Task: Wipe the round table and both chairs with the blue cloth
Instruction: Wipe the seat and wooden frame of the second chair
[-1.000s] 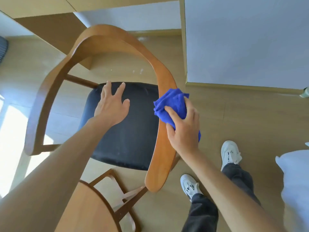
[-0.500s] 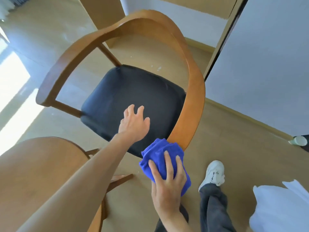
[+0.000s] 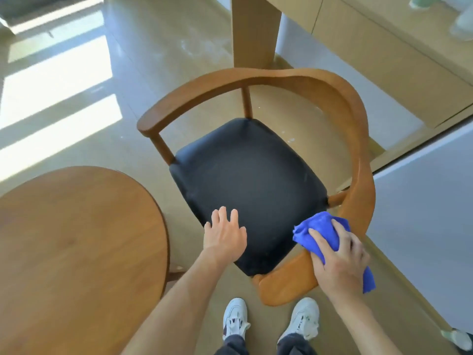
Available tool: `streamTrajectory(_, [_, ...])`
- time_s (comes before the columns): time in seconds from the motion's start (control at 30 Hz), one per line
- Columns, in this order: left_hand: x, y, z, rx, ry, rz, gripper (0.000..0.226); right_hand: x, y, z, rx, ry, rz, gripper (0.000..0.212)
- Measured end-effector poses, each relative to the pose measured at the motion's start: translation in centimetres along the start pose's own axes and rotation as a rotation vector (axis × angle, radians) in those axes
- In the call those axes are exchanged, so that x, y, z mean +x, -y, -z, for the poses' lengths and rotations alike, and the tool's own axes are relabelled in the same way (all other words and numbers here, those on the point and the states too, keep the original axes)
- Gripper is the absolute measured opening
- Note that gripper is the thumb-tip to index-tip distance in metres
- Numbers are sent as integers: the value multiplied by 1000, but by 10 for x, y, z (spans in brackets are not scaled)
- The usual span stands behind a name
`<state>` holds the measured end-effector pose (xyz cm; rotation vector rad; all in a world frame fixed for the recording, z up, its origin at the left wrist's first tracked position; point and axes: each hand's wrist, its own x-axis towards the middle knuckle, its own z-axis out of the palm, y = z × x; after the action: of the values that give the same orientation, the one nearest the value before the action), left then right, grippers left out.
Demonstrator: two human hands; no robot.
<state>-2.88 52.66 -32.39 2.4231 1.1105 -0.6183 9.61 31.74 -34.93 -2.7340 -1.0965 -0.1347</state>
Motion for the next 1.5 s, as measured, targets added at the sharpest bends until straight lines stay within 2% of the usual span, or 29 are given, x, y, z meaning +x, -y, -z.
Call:
streamTrajectory(0.07, [-3,4,-7,-37,21,22,55,23,-16,6,-14,28,-31,41])
streamTrajectory(0.17, [3,5,-16,-87,59,51,55,60,-34,10,-71,37,-76,29])
streamTrajectory(0.2, [8,6,-19,-105,68,63,56,72,-40,9,-87,42,-75,30])
streamTrajectory(0.3, [32,11,-32,-145,89,95,58,106,-60,4,-107,55,-16,46])
streamTrajectory(0.37, [49,16,-44,-151,99,131,60,129,-72,-2,-114,35,34,37])
streamTrajectory(0.47, [78,23,-60,-127,120,193,66,174,-81,-9,-96,30,172,31])
streamTrajectory(0.57, [107,24,-76,-83,112,227,76,220,-72,-29,-84,69,429,42])
streamTrajectory(0.67, [121,18,-95,-60,79,266,83,259,-35,-77,25,145,564,28])
streamTrajectory(0.73, [123,17,-104,-44,52,274,84,288,-4,-123,130,244,517,22])
streamTrajectory(0.8, [124,19,-110,-79,40,268,85,313,19,-168,196,330,460,29])
streamTrajectory(0.9, [127,22,-113,-148,6,254,84,321,29,-215,122,404,373,42])
streamTrajectory(1.0, [128,23,-115,-169,26,244,83,313,20,-229,77,321,396,50])
streamTrajectory(1.1, [127,26,-117,-190,19,229,84,314,20,-229,112,275,403,45])
streamTrajectory(1.2, [125,28,-119,-238,2,223,83,292,33,-225,175,278,261,38])
streamTrajectory(1.27, [124,29,-118,-262,3,219,83,251,42,-218,189,262,235,38])
streamTrajectory(1.33, [122,32,-118,-316,-20,204,81,194,45,-213,195,267,382,42])
streamTrajectory(1.37, [121,34,-119,-373,-51,190,79,164,45,-210,206,285,521,44])
streamTrajectory(1.43, [119,44,-120,-518,-142,160,67,116,38,-201,241,365,885,46])
streamTrajectory(1.5, [118,60,-120,-613,-206,157,62,97,27,-191,253,480,1247,39])
